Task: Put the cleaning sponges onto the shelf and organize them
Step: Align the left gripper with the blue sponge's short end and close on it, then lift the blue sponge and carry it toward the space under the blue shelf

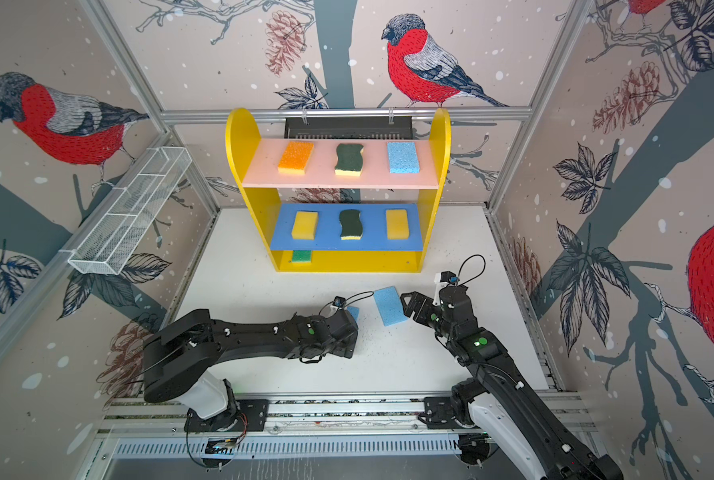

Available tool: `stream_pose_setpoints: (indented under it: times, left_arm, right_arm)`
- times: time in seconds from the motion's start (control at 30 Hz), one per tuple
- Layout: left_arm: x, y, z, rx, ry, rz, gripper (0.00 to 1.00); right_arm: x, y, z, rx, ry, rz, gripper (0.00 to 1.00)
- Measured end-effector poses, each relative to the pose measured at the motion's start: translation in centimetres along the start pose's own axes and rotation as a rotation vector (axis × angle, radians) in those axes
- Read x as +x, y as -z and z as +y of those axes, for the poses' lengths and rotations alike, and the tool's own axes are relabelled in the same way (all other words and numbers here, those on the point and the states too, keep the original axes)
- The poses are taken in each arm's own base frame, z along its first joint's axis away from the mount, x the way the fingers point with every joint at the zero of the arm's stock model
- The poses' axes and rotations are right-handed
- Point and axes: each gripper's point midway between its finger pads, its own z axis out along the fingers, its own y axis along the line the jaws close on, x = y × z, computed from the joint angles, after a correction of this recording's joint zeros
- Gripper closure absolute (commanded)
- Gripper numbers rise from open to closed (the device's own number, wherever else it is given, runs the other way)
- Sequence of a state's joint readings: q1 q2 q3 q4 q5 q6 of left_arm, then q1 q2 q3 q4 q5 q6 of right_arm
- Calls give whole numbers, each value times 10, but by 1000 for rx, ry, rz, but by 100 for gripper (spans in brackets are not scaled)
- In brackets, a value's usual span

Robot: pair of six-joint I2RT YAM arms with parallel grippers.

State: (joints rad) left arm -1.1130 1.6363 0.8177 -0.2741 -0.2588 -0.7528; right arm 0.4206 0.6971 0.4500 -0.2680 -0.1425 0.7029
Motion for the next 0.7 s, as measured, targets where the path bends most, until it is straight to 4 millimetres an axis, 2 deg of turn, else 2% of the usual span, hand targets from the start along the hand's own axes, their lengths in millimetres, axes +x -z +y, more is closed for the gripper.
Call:
stream_pose_setpoints:
  times: [0.23, 0.47, 0.7]
  left_arm:
    - [3, -3, 1, -46, -31, -6, 10]
    - [3, -8, -7, -67, -33, -23, 14]
    - [7, -10, -5, -78, -30, -29, 26]
  right_arm:
    - [3, -1, -4, 10, -1, 4, 11]
    - [8, -3, -9, 21, -4, 13, 11]
    - [5, -2, -11, 29, 13, 1, 11]
